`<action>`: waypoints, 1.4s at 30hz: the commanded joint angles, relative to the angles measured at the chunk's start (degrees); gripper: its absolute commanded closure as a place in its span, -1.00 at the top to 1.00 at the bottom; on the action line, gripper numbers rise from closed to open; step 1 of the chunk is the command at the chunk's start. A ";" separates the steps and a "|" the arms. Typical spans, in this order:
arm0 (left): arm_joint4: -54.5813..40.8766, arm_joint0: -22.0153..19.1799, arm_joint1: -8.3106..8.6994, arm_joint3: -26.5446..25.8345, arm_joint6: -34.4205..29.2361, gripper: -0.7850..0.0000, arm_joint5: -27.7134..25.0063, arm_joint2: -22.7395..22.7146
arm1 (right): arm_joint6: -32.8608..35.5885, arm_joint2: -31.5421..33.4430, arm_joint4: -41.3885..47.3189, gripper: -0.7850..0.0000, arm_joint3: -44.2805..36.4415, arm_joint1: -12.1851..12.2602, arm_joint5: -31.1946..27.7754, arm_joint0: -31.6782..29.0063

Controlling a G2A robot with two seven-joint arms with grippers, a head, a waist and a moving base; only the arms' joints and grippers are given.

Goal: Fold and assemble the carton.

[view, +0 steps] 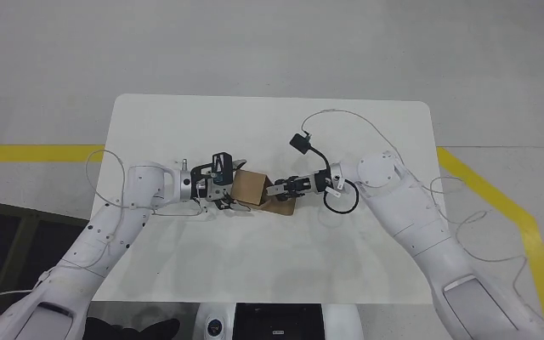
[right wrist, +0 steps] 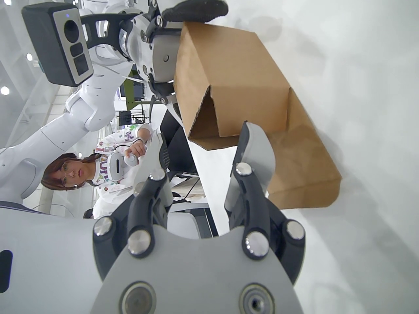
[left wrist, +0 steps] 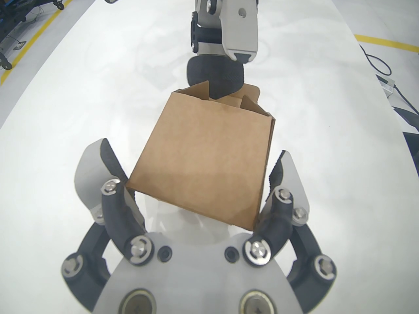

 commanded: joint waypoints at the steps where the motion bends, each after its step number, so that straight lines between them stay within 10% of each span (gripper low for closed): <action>1: 0.00 0.08 -0.03 -0.13 0.02 1.00 0.00 0.03 | -0.55 -0.43 0.03 -0.05 -0.26 -0.12 0.48 -0.49; 28: 0.57 0.76 0.01 -0.61 -0.26 1.00 0.00 -1.17 | -9.02 -1.11 4.32 -0.04 1.25 -1.83 0.31 -2.55; 42: 0.37 0.93 0.18 -0.37 -0.40 1.00 0.00 -1.13 | -5.60 6.66 0.59 0.01 -6.50 1.58 1.91 -7.08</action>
